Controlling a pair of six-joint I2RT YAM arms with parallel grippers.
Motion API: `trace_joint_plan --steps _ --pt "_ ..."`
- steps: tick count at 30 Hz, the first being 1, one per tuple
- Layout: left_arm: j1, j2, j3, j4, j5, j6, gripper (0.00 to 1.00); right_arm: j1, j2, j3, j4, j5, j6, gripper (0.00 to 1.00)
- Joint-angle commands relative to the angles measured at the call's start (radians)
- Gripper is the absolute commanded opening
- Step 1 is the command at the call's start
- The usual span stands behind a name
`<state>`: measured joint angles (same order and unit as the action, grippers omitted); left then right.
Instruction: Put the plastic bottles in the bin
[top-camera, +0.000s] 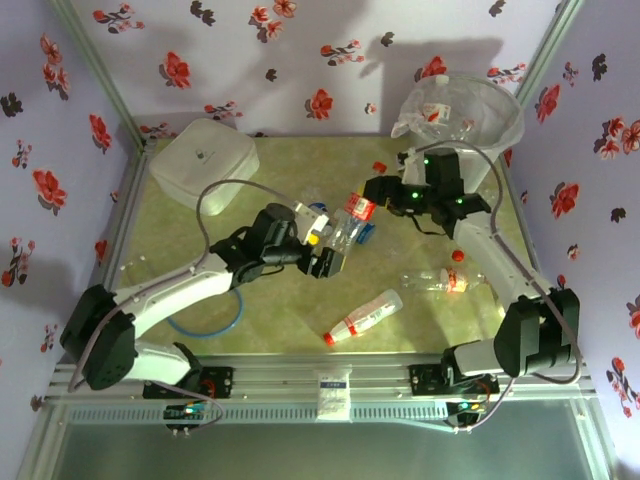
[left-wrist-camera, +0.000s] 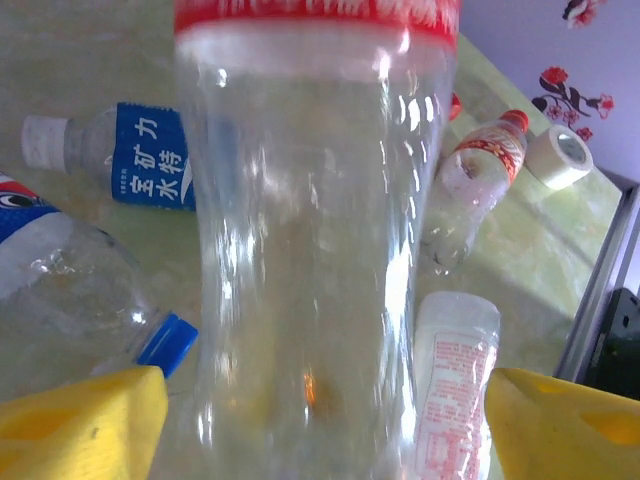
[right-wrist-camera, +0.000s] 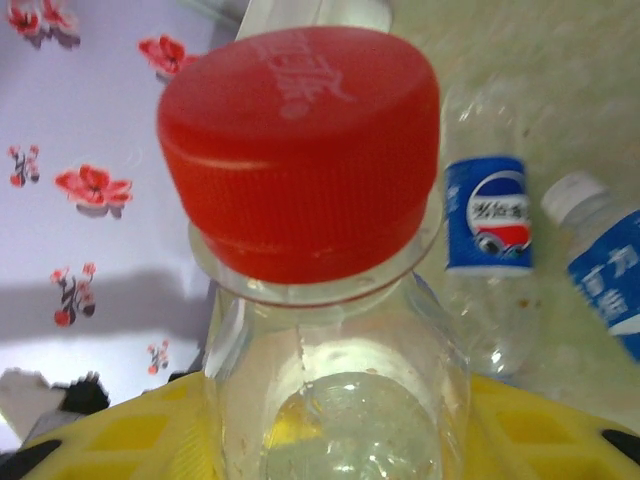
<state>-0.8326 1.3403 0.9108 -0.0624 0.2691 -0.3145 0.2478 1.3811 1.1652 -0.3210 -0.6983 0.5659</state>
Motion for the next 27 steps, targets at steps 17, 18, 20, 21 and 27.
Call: trace_joint_plan --steps 17,18,20,21,27 --pt "0.05 -0.183 -0.144 0.033 -0.072 -0.091 0.98 -0.206 0.024 0.733 -0.309 0.981 -0.419 0.23" --pt "0.049 -0.193 -0.151 0.029 -0.074 -0.093 0.98 -0.217 0.048 0.765 -0.306 1.022 -0.441 0.22" --pt "0.051 -0.21 -0.161 0.02 -0.084 -0.095 0.99 -0.242 0.109 0.844 -0.324 1.076 -0.46 0.21" --pt "0.052 -0.215 -0.166 0.017 -0.09 -0.095 0.98 -0.252 0.15 0.887 -0.337 1.087 -0.467 0.21" --pt "0.055 -0.218 -0.179 0.015 -0.098 -0.107 0.98 -0.269 0.37 1.121 -0.437 1.066 -0.457 0.21"
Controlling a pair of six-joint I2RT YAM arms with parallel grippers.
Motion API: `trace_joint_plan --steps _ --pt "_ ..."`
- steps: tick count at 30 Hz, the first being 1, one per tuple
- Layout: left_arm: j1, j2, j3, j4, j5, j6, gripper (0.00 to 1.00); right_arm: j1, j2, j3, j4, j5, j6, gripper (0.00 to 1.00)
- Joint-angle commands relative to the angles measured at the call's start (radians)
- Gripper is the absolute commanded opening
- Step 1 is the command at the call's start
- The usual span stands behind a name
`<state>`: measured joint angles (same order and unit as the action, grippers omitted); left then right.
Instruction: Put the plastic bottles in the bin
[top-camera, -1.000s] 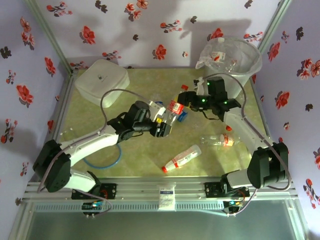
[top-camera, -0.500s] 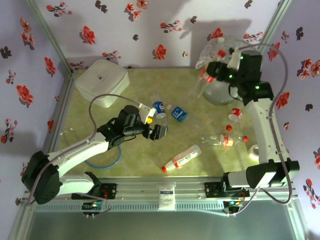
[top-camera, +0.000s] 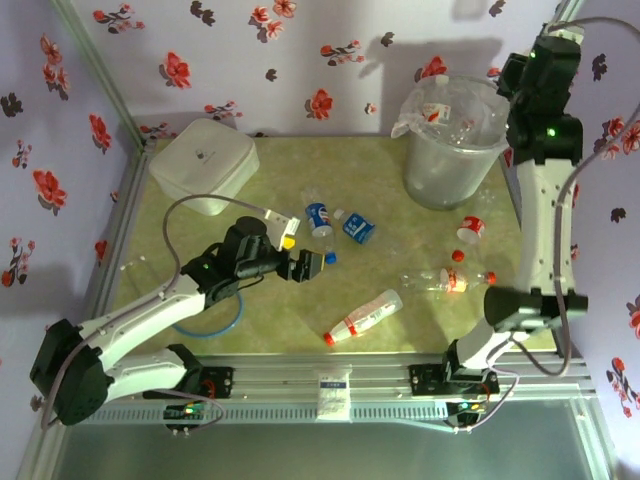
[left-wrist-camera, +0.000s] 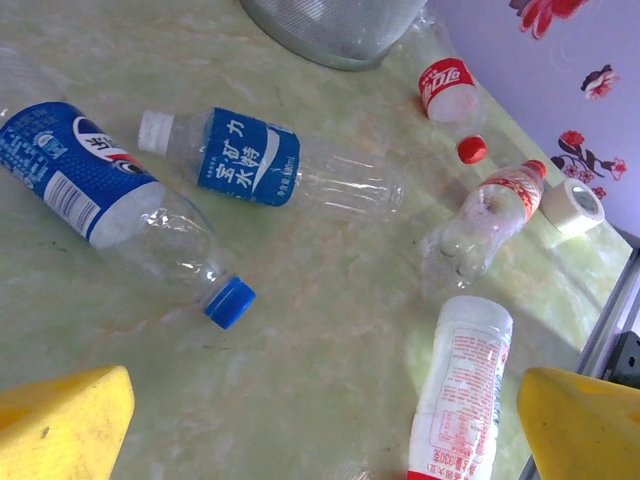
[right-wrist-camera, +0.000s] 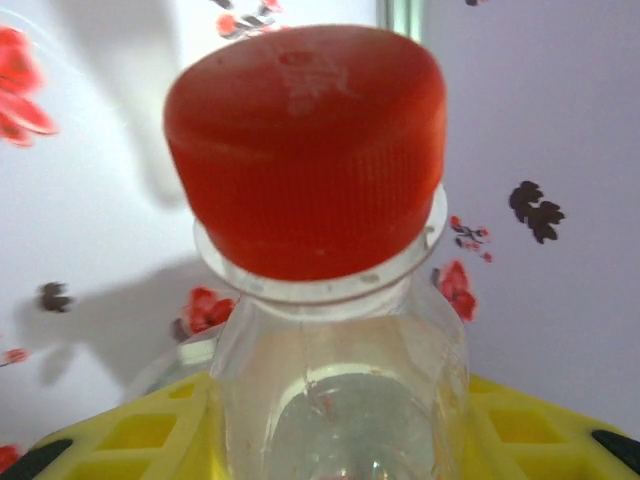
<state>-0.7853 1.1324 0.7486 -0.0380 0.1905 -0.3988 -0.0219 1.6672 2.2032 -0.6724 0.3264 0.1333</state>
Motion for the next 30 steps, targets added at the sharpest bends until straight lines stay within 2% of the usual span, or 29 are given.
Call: trace_joint_plan --steps 1,12,22,24,27,30 --pt "0.009 -0.009 -0.018 -0.012 -0.021 -0.024 0.98 0.001 0.116 0.119 -0.111 0.033 -0.017 0.21" --pt "0.009 -0.026 -0.028 -0.045 -0.048 -0.031 0.97 0.001 0.35 0.242 -0.222 -0.067 0.048 0.21" --pt "0.01 -0.026 -0.044 -0.045 -0.054 -0.043 0.97 -0.012 0.427 0.236 -0.283 -0.078 0.137 0.26" --pt "0.011 -0.021 -0.04 -0.061 -0.068 -0.044 0.97 -0.019 0.436 0.235 -0.285 -0.082 0.146 0.32" --pt "0.011 -0.001 -0.025 -0.104 -0.108 -0.051 0.97 -0.027 0.434 0.236 -0.285 -0.087 0.147 0.54" --pt "0.012 0.028 -0.008 -0.12 -0.124 -0.054 0.97 -0.033 0.423 0.237 -0.284 -0.091 0.147 0.65"
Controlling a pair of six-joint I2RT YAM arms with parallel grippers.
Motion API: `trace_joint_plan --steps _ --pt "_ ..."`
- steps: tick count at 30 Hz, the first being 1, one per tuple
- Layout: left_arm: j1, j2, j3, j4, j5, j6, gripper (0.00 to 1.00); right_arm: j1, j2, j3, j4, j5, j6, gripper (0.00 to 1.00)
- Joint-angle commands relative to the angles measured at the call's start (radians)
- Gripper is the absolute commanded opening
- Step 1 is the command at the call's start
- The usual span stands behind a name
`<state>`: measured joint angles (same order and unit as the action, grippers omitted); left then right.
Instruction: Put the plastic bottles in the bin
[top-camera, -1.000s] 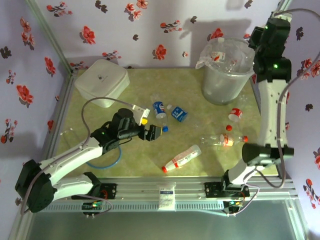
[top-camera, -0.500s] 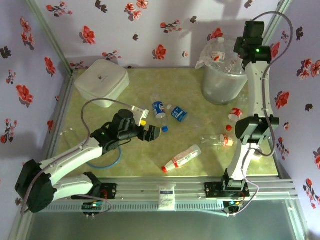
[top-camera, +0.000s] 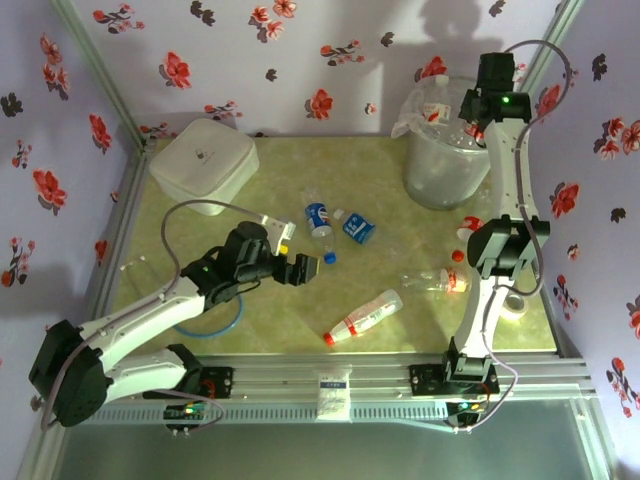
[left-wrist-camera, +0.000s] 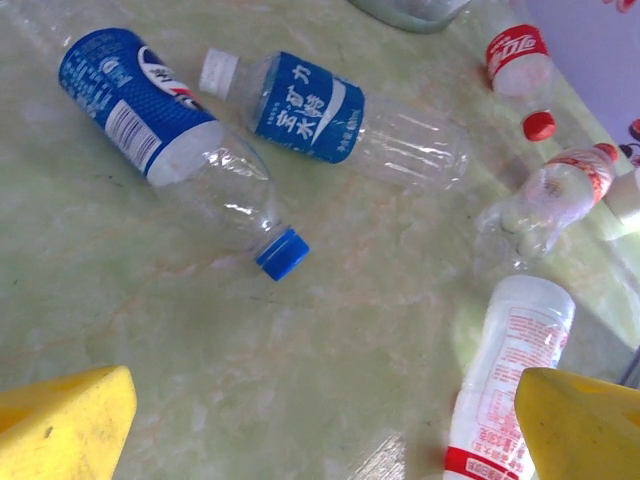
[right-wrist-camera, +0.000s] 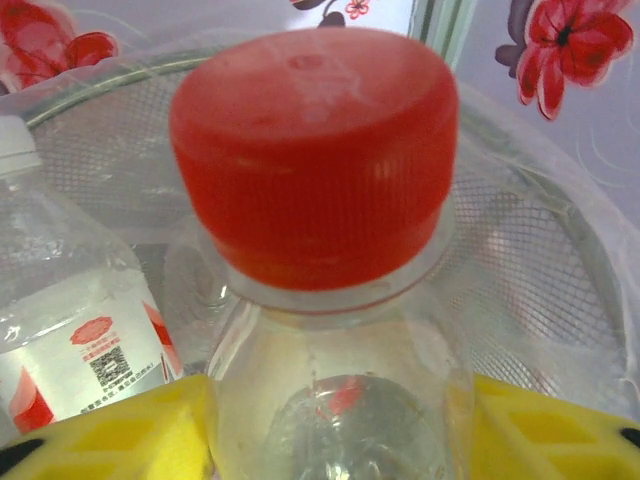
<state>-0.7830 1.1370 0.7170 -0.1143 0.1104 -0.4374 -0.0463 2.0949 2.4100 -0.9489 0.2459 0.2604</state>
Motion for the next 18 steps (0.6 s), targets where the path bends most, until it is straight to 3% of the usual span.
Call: trace_joint_plan --steps 1,11,18 --pt "0.01 0.032 0.028 -0.043 -0.044 -0.017 0.98 -0.01 -0.009 0.032 -0.007 -0.011 0.019 0.67" --pt "0.011 0.104 0.073 -0.045 -0.051 -0.038 0.98 -0.015 -0.062 0.067 -0.024 -0.018 -0.014 0.75" --pt "0.018 0.165 0.11 -0.037 -0.107 -0.096 0.98 -0.015 -0.062 0.148 -0.096 -0.09 -0.024 0.79"
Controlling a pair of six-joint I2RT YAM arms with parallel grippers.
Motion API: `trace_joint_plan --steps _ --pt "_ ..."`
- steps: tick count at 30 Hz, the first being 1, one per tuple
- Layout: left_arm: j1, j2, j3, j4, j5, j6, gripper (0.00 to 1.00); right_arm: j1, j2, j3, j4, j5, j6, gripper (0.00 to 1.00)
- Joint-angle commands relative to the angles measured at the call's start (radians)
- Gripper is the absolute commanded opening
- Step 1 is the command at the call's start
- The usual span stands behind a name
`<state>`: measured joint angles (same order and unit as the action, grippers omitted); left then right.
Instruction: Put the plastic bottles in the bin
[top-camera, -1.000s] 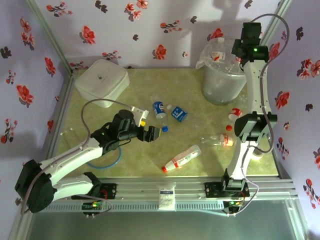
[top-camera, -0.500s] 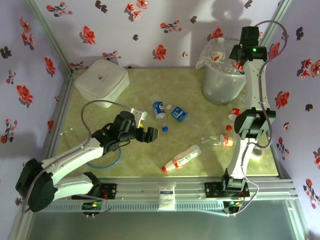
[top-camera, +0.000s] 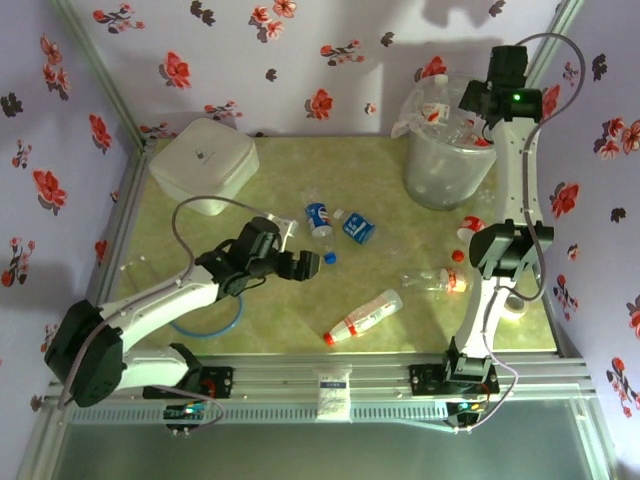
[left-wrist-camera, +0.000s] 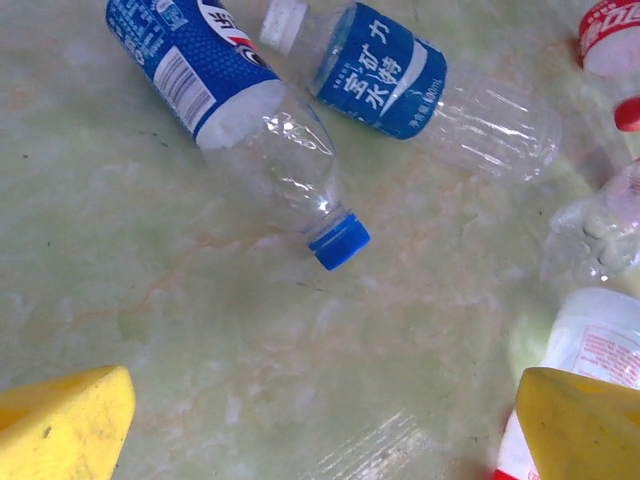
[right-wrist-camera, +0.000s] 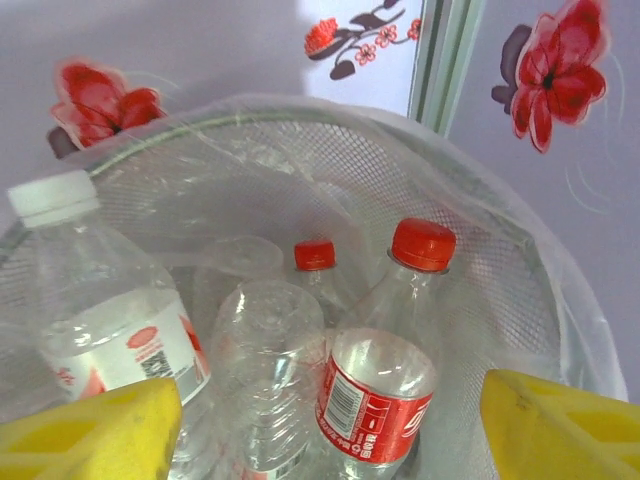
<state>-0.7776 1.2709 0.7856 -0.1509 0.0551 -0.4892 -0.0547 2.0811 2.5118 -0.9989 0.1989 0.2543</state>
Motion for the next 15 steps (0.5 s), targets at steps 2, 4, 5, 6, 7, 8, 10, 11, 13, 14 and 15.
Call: trace_joint_plan --steps 2,4,5,6,7,8,10,11,13,14,15 --pt "0.013 0.072 0.067 -0.002 -0.087 -0.089 0.97 -0.007 -0.058 0.054 -0.07 -0.094 -0.014 0.8" --pt "0.015 0.12 0.097 0.006 -0.108 -0.133 0.96 -0.004 -0.084 0.037 -0.09 -0.174 -0.009 0.81" --pt "0.014 0.149 0.117 0.01 -0.11 -0.152 0.96 0.001 -0.105 0.015 -0.095 -0.213 -0.007 0.81" --pt "0.015 0.182 0.138 0.011 -0.115 -0.174 0.96 0.01 -0.133 -0.023 -0.094 -0.248 -0.011 0.81" --pt "0.015 0.21 0.159 0.01 -0.123 -0.192 0.96 0.021 -0.163 -0.063 -0.087 -0.274 -0.017 0.82" --pt "0.015 0.245 0.184 0.007 -0.132 -0.211 0.95 0.035 -0.201 -0.121 -0.072 -0.298 -0.022 0.82" --pt "0.015 0.308 0.235 -0.011 -0.153 -0.245 0.94 0.059 -0.293 -0.258 -0.012 -0.349 -0.026 0.82" --pt "0.013 0.339 0.264 -0.024 -0.166 -0.262 0.94 0.07 -0.342 -0.335 0.024 -0.372 -0.021 0.82" --pt "0.014 0.392 0.315 -0.05 -0.189 -0.284 0.92 0.079 -0.429 -0.475 0.08 -0.415 -0.003 0.83" --pt "0.014 0.417 0.339 -0.06 -0.203 -0.296 0.92 0.08 -0.473 -0.535 0.107 -0.441 0.009 0.83" --pt "0.014 0.439 0.358 -0.07 -0.221 -0.307 0.91 0.081 -0.515 -0.601 0.132 -0.465 0.02 0.83"
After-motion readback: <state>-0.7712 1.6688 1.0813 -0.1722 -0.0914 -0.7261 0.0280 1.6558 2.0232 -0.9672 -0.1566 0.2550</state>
